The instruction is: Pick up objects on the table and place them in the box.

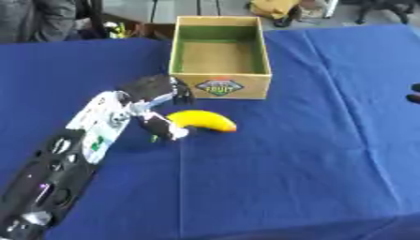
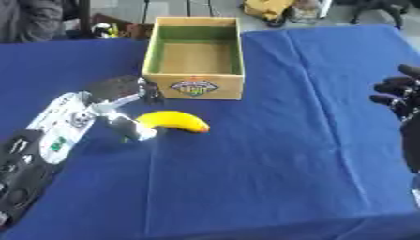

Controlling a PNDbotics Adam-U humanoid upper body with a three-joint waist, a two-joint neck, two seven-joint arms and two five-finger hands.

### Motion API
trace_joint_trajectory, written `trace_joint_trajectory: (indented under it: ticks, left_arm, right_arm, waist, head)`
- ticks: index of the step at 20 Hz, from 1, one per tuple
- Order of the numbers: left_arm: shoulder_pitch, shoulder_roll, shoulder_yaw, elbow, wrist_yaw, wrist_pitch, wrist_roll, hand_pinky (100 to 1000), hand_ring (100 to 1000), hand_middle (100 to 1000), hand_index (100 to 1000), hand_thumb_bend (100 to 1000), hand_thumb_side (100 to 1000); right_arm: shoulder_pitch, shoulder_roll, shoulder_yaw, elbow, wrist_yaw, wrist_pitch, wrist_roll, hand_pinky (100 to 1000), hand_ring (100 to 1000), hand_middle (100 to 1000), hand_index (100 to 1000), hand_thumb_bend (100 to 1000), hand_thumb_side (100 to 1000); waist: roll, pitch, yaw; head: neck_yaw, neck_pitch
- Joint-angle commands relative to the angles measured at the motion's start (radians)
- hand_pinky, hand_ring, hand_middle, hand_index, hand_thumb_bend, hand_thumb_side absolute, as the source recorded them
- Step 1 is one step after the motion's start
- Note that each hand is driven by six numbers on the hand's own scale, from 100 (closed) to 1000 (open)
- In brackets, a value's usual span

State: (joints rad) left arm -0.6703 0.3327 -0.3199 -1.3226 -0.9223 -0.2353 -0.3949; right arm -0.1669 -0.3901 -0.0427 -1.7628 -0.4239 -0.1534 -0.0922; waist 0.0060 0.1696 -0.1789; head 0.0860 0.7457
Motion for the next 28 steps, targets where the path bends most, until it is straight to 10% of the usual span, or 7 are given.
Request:
trace_joint_trajectory:
  ticks: [1, 28]
  left_arm:
    - [-0.026, -0.004, 0.017, 0.013, -0.034, 0.001, 0.030, 659, 598, 620, 751, 617, 444]
    - [-0.029, -0.030, 0.028, 0.103, -0.116, -0.013, 0.034, 677, 602, 641, 768, 621, 441]
  right_arm:
    - [-0.007, -0.011, -0.004, -0.009, -0.004, 0.000, 0.003, 650, 657, 587, 768, 100, 868]
    - [-0.006, -0.009, -0.004, -0.005, -0.003, 0.000, 0.006, 650, 656, 586, 767, 100, 869]
  waist:
    - [-0.003, -0.017, -0.004]
    - [-0.003, -0.016, -0.009]
  head:
    - [0.001, 0.005]
    - [-0.004, 0.005]
